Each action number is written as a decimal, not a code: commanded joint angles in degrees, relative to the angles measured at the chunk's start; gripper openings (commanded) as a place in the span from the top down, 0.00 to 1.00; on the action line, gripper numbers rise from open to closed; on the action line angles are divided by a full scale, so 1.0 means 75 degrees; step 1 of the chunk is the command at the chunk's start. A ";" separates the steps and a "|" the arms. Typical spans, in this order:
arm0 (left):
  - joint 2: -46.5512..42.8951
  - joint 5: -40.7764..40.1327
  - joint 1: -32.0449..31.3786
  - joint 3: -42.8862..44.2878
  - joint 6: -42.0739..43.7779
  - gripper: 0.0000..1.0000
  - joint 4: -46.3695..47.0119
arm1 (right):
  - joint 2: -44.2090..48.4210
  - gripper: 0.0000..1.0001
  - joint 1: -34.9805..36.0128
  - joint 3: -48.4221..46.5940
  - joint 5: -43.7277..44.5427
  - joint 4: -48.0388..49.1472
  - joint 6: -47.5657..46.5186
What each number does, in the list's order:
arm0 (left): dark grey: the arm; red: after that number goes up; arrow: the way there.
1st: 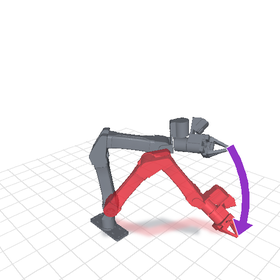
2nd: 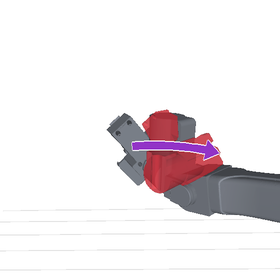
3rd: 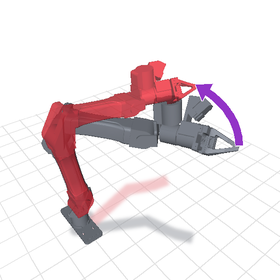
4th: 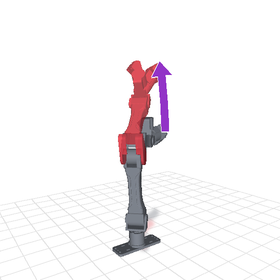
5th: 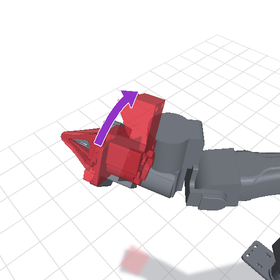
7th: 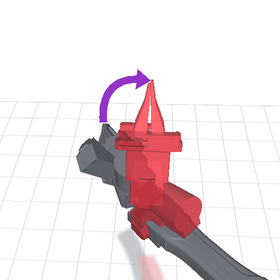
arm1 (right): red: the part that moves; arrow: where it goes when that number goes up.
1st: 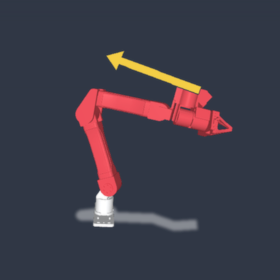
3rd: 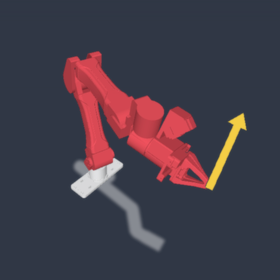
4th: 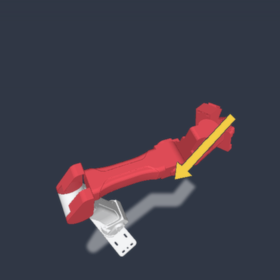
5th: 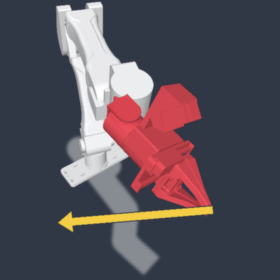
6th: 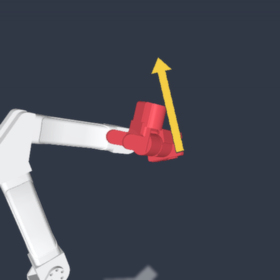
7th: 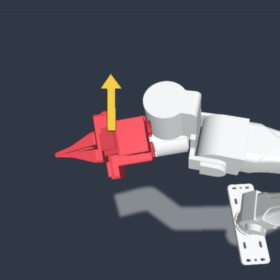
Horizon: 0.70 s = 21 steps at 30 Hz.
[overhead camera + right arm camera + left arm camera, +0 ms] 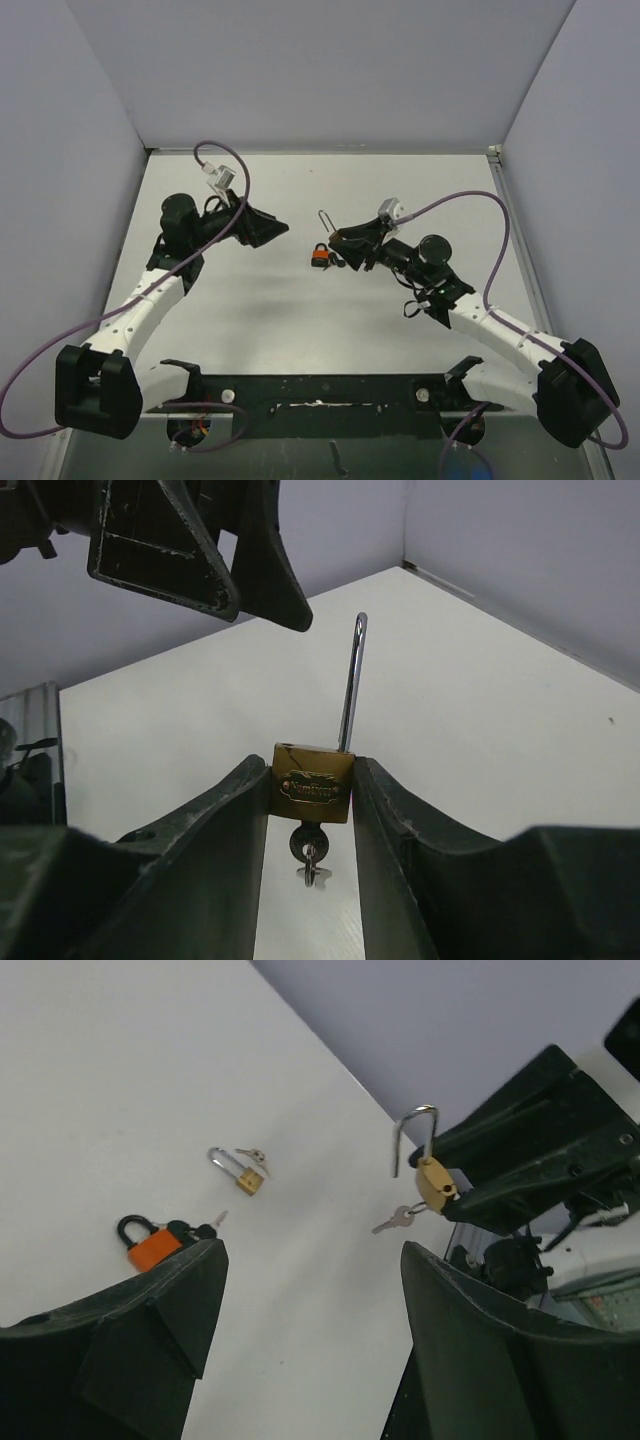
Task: Lock with the key
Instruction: Lock the lock.
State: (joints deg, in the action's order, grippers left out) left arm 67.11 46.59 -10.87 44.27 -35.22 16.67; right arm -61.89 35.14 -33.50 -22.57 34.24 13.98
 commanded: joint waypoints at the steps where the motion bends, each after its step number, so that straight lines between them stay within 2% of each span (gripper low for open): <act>1: -0.0177 0.0856 -0.0738 0.0453 0.0672 0.29 0.1262 | -0.0185 1.00 -0.0464 0.0109 -0.2049 0.2221 0.1000; 7: -0.0132 0.1256 -0.0990 0.0176 0.0514 0.23 0.2576 | -0.0962 1.00 -0.1380 0.0301 -0.3956 0.5207 0.3425; 10: -0.0074 0.1648 -0.1137 -0.0089 0.0434 0.25 0.3409 | -0.1688 1.00 -0.1622 0.0181 -0.4464 0.6771 0.4697; 13: -0.0003 0.1792 -0.1257 -0.0292 0.0228 0.26 0.4239 | -0.1876 1.00 -0.1609 0.0015 -0.4603 0.6814 0.4835; 15: 0.0036 0.1752 -0.1365 -0.0245 0.0252 0.28 0.4349 | -0.1836 1.00 -0.1603 0.0068 -0.4554 0.6811 0.4792; 21: 0.0105 0.0956 -0.1910 0.0232 0.1105 0.30 0.3075 | -0.1642 1.00 -0.1535 0.0112 -0.4549 0.6813 0.4839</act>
State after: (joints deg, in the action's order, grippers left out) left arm 67.75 57.41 -22.55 41.93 -31.62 41.60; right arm -76.64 22.96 -31.07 -55.88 78.81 48.53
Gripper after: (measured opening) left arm 0.706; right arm 0.351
